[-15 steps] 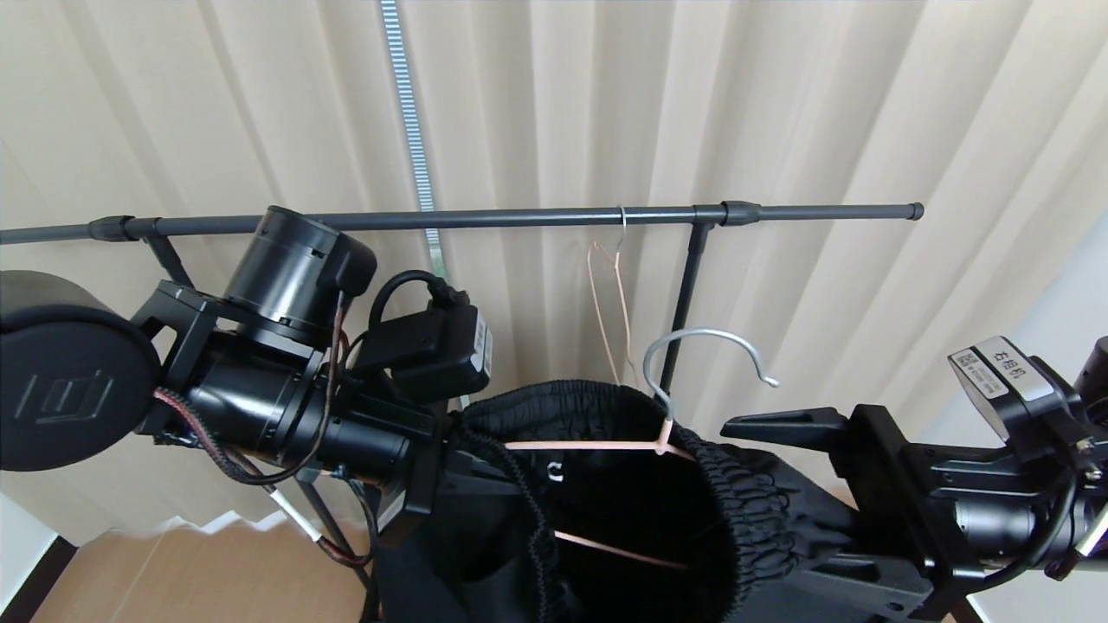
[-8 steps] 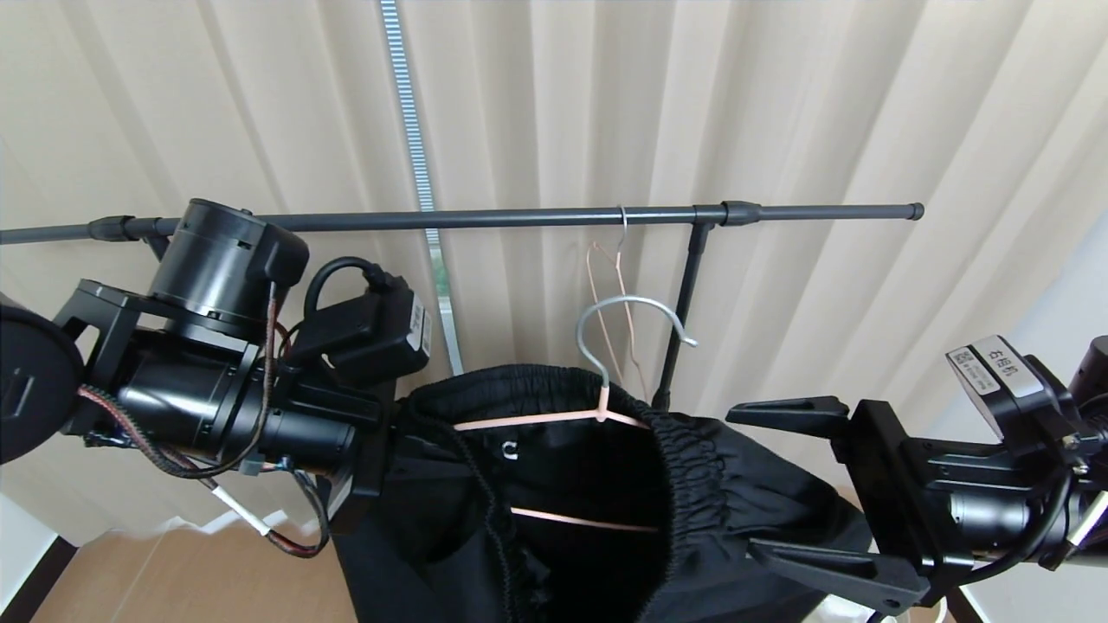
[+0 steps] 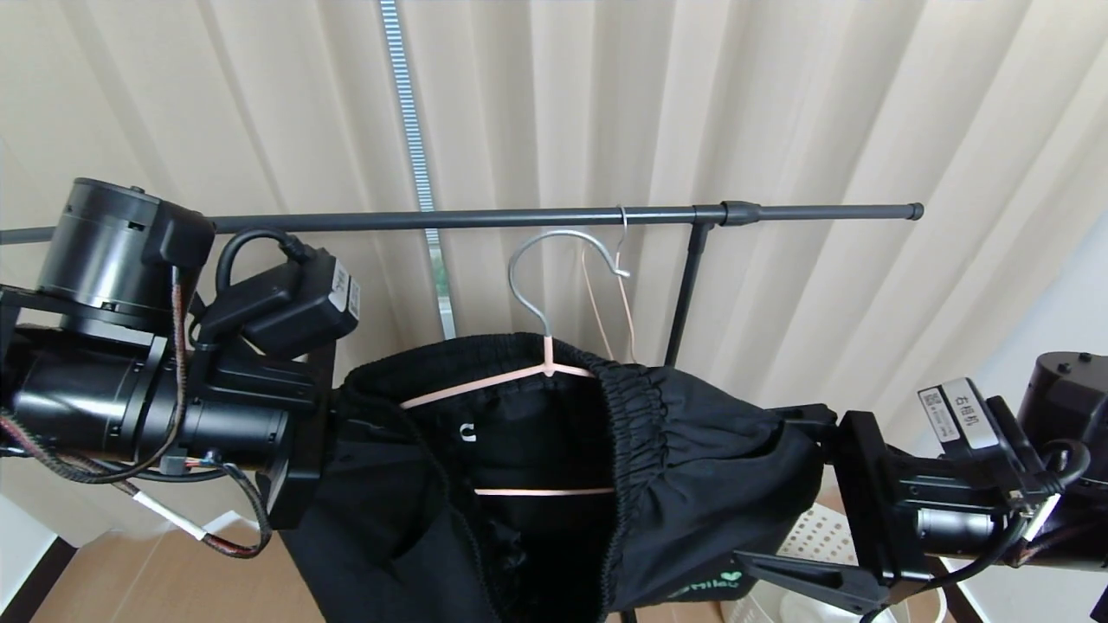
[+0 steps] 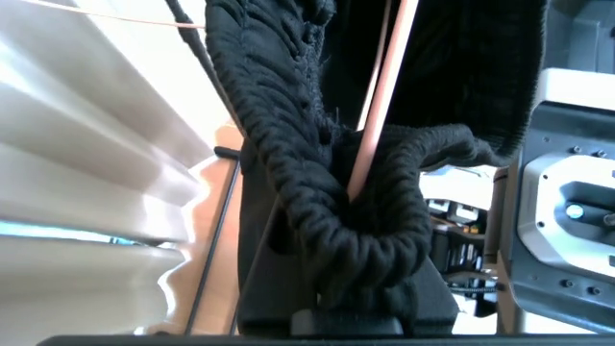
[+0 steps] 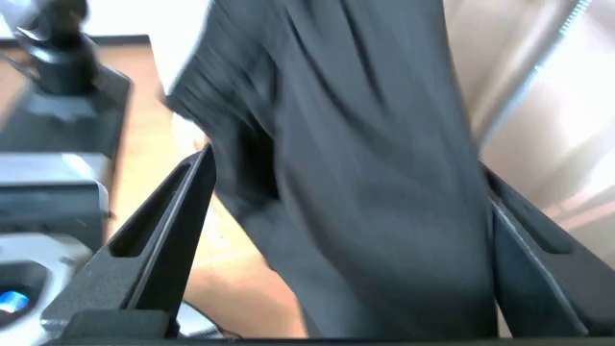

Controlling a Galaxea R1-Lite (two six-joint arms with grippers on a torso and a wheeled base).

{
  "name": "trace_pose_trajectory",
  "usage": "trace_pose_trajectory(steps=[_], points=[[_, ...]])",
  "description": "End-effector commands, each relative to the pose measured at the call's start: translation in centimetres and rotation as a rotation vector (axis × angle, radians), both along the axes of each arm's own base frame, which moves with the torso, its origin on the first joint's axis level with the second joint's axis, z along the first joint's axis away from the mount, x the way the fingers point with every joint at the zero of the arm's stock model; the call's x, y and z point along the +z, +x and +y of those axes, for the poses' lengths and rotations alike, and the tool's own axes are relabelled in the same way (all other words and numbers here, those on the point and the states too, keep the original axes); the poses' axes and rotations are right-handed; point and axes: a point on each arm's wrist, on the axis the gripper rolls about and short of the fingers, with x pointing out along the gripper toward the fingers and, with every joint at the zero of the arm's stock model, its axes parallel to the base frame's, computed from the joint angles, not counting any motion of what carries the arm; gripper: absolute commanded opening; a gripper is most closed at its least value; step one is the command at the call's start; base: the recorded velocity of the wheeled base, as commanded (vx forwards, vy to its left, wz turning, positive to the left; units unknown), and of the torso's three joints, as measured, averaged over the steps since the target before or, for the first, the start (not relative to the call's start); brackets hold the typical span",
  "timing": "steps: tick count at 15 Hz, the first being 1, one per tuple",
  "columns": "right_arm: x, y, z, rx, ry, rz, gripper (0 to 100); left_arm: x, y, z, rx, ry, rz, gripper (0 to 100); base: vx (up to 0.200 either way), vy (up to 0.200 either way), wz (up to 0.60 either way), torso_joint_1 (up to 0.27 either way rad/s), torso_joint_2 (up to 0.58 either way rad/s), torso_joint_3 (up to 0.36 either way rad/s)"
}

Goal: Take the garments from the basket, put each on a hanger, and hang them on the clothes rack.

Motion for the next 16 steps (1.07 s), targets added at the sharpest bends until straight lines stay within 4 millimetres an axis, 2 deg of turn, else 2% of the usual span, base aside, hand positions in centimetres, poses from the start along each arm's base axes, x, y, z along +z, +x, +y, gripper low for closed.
trace_pose_trajectory(steps=[1, 6, 10, 13, 14, 16], points=[[-1.5, 1.0, -0.3, -0.022, -0.031, 0.023, 100, 0.4, -1.0, 0.9, 0.025, -0.009, -0.02, 0, 0.0, 0.0, 0.0, 0.0, 0.0, 0.0], [-4.1, 2.5, -0.5, -0.029, -0.093, 0.027, 100, 0.5, -1.8, 2.7, 0.093, -0.015, -0.028, 0, 0.0, 0.0, 0.0, 0.0, 0.0, 0.0], [-6.6, 4.2, -0.1, -0.104, -0.159, 0.059, 100, 0.5, -2.7, 3.1, 0.108, -0.021, -0.027, 0, 0.0, 0.0, 0.0, 0.0, 0.0, 0.0], [-7.8, 5.0, 0.1, -0.128, -0.158, 0.034, 100, 0.7, -3.4, 3.3, 0.127, -0.041, -0.011, 0, 0.0, 0.0, 0.0, 0.0, 0.0, 0.0], [-7.9, 5.1, 0.1, -0.143, -0.163, 0.029, 0, 0.5, -3.6, 3.4, 0.13, -0.042, -0.002, 0, 0.0, 0.0, 0.0, 0.0, 0.0, 0.0], [-7.9, 5.3, 0.1, -0.165, -0.167, 0.024, 0, 0.2, -3.9, 3.5, 0.138, -0.053, -0.018, 0, 0.0, 0.0, 0.0, 0.0, 0.0, 0.0]])
